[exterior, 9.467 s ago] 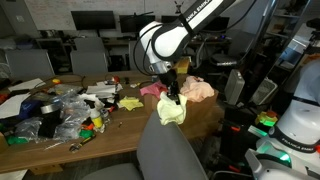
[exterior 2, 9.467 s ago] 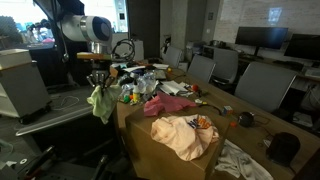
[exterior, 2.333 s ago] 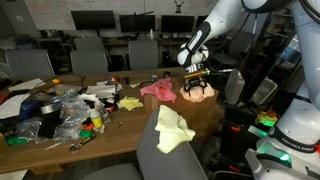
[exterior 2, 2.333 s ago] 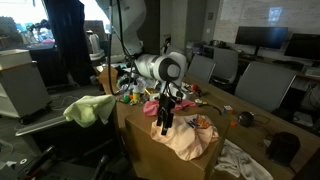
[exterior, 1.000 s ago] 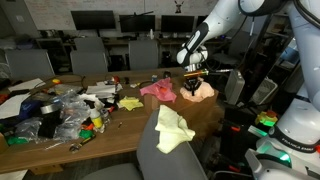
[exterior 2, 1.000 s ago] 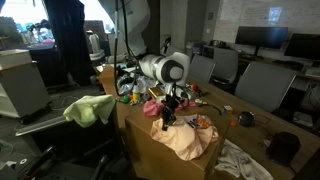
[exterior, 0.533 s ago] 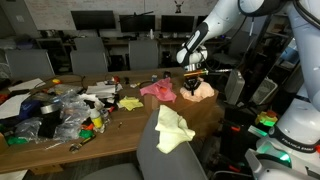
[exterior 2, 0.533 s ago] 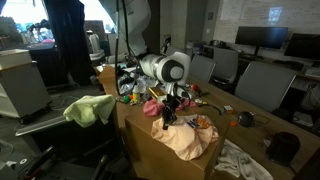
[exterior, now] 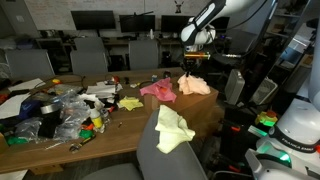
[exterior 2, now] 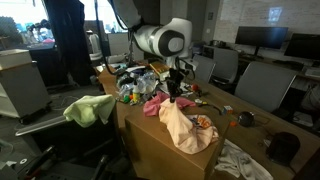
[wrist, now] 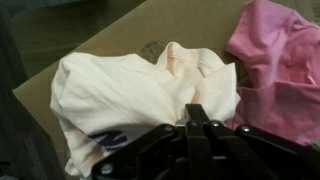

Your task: Put the three towels on the headrest of the grey chair

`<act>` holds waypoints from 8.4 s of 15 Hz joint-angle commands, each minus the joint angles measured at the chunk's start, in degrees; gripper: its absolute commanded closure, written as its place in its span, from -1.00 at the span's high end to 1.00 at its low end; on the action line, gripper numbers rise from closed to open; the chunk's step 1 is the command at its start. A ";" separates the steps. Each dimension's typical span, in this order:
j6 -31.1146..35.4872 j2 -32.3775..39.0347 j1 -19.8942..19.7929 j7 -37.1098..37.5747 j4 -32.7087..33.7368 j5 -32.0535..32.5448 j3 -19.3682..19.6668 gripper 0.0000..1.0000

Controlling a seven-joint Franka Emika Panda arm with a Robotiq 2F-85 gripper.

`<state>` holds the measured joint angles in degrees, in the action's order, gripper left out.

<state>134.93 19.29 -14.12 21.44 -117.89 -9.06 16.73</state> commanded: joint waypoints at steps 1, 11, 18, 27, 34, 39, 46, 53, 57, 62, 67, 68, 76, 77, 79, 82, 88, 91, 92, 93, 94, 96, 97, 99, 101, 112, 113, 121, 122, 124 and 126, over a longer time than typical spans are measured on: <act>4.21 -12.95 0.71 -0.46 -7.40 0.36 0.23 -0.99; 6.05 -33.98 -0.32 1.98 -12.00 7.07 -4.02 -0.99; 6.80 -45.20 -1.29 2.06 -12.96 9.63 -8.64 -0.99; 0.28 -58.63 5.54 -13.96 -17.88 5.42 -8.44 -0.99; -11.44 -62.10 12.07 -25.78 -18.72 3.94 -8.41 -0.99; -18.05 -63.79 15.42 -33.16 -18.82 4.55 -8.65 -0.99; -25.16 -65.53 19.24 -42.06 -18.05 5.57 -9.54 -0.99; -30.91 -64.51 24.09 -46.88 -16.02 6.33 -13.05 -0.99; -33.25 -63.02 26.49 -47.61 -14.16 6.89 -15.76 -0.99; -35.75 -60.16 29.43 -49.16 -10.92 6.79 -17.99 -0.99; -36.66 -55.48 31.44 -50.59 -7.23 6.13 -19.15 -0.99; -36.81 -54.39 31.60 -50.55 -6.40 6.16 -19.46 -0.99; -38.18 -43.68 30.89 -49.19 -0.89 6.12 -21.24 -0.99; -38.32 -42.04 30.65 -48.56 -0.12 6.25 -21.55 -0.99; -39.11 -38.97 30.26 -47.78 1.60 6.31 -21.92 -0.99; -40.36 -34.95 29.67 -46.75 4.33 6.26 -22.38 -0.99; -42.87 -30.12 28.43 -45.53 9.09 5.66 -22.91 -0.99; -42.68 -28.75 28.50 -46.31 10.43 4.27 -23.12 -0.99; -42.51 -28.25 28.52 -46.30 10.70 3.81 -23.25 -0.99; -42.51 -27.51 28.58 -46.31 11.03 3.32 -23.45 -0.99; -42.35 -26.89 28.59 -46.11 11.16 3.24 -23.75 -0.99; -42.24 -25.24 28.66 -45.58 11.19 3.53 -24.53 -0.99; -42.21 -24.41 28.73 -45.14 11.06 4.11 -25.03 -0.99; -41.67 -22.92 28.86 -44.21 10.93 5.06 -26.01 -0.99; -41.57 -21.73 28.99 -43.27 11.21 5.49 -26.90 -0.99; -41.97 -18.04 29.06 -39.19 15.85 5.11 -28.99 -0.99; -41.70 -17.85 29.03 -39.51 16.13 4.27 -29.05 -0.99; -32.83 -18.10 28.00 -41.15 14.22 -3.77 -28.64 -0.99; -31.92 -18.02 27.86 -41.20 14.07 -4.26 -28.63 -0.99; -30.53 -17.90 27.58 -41.06 13.85 -4.71 -28.59 -0.99; -29.55 -17.75 27.32 -40.95 13.66 -4.85 -28.54 -0.99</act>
<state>103.31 1.47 14.01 -18.89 -104.44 -12.07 -11.51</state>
